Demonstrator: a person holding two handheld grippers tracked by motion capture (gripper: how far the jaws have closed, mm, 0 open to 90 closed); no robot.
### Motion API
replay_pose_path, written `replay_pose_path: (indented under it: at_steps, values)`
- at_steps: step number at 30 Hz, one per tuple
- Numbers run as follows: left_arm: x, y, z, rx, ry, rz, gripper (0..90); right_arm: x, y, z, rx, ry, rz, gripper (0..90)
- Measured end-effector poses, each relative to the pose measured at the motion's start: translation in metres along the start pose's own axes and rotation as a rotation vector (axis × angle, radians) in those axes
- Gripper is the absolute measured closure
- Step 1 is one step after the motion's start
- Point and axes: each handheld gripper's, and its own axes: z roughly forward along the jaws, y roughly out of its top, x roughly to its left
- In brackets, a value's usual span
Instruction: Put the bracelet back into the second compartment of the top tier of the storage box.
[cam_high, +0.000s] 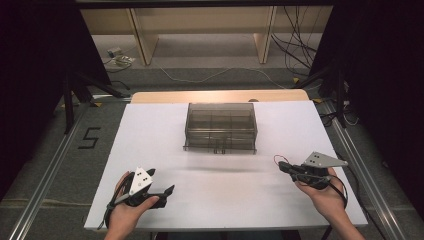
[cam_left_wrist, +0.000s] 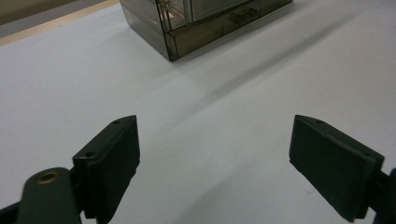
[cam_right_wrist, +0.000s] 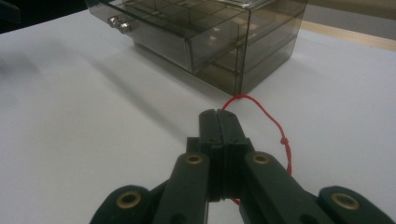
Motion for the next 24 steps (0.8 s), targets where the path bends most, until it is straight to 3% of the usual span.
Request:
replay_pose_path:
  at_steps: [24]
  values:
    - [-0.002, 0.000, 0.001, 0.002, -0.002, 0.007, 16.2, 0.005, 0.013, 0.008, -0.021, 0.011, -0.024, 90.0]
